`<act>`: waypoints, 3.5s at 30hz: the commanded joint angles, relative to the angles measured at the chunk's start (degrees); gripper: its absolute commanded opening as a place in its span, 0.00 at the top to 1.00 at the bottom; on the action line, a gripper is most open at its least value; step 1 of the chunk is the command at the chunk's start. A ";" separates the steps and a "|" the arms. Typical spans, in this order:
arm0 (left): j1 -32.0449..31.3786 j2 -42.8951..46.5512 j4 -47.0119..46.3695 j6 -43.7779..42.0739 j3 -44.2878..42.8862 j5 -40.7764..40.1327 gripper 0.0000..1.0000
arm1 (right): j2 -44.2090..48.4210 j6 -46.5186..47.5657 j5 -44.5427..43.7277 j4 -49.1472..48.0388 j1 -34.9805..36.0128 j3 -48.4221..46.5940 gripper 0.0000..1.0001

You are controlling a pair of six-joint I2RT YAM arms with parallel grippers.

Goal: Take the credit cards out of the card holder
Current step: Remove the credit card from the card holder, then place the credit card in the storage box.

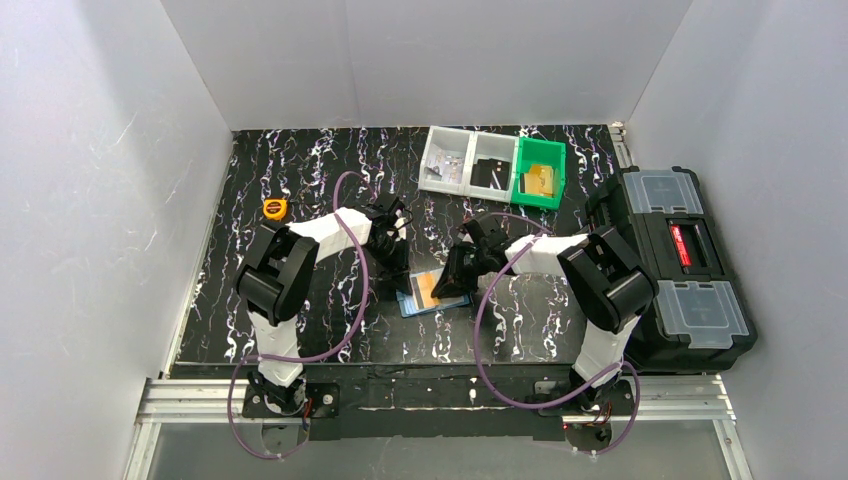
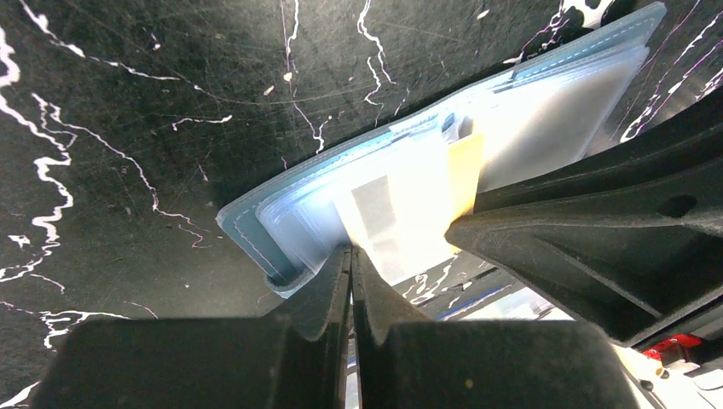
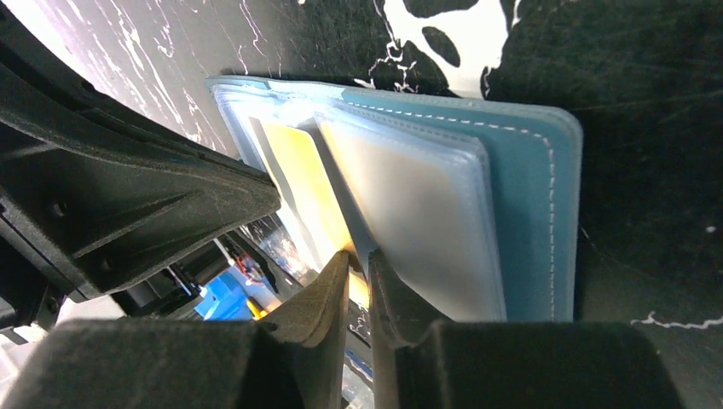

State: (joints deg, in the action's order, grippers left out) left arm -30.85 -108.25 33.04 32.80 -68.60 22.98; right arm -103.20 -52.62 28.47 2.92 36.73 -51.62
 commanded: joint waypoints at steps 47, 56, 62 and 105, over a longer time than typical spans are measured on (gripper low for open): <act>-0.35 -4.79 2.80 -1.92 3.81 -4.13 1.00 | 1.60 -1.27 1.82 -10.72 -4.38 8.02 0.99; -0.34 -3.95 3.79 -2.68 3.37 -4.81 1.00 | 10.34 4.33 -6.02 0.16 -4.90 7.01 0.99; -0.37 -1.94 5.65 -3.72 0.10 -4.15 1.00 | 14.37 6.41 -7.37 4.38 -5.18 5.66 0.99; -0.44 25.50 13.92 -7.62 -6.94 2.87 0.02 | -12.70 25.37 -37.31 50.58 -29.26 -63.52 0.99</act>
State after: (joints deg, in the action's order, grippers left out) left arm -31.14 -85.52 45.08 26.15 -76.23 24.60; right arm -111.55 -29.69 -4.45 48.69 8.78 -107.61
